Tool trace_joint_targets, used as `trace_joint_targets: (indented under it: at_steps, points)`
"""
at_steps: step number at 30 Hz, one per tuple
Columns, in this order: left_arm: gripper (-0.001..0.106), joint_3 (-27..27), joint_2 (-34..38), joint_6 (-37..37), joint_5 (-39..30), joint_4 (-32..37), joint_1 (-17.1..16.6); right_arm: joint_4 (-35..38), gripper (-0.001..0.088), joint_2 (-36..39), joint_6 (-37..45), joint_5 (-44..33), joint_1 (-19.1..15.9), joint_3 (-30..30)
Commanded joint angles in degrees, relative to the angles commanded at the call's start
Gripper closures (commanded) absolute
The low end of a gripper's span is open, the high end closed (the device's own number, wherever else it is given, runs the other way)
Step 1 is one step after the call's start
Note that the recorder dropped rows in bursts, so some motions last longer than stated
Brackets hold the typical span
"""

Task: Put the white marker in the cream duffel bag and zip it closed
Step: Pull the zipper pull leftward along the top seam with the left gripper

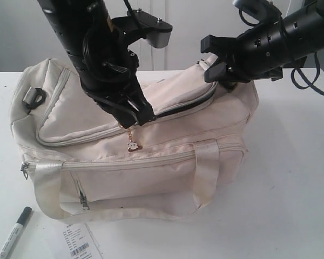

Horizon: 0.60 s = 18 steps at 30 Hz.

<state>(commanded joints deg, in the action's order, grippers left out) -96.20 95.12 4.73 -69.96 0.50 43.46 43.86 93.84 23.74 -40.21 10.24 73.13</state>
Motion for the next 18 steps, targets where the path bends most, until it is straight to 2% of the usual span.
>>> trace_joint_targets:
  at_steps: [8, 18]
  points:
    - [0.105, 0.81, -1.87, 0.0, 0.0, 0.0, -0.39, 0.0, 0.0868, 0.0, 0.0, 0.0, 0.0, 0.0]
    - [0.105, 4.8, -4.39, 0.0, 0.0, 0.94, -1.65, -0.13, 0.0868, 0.0, 0.0, -0.21, 0.0, 0.0]
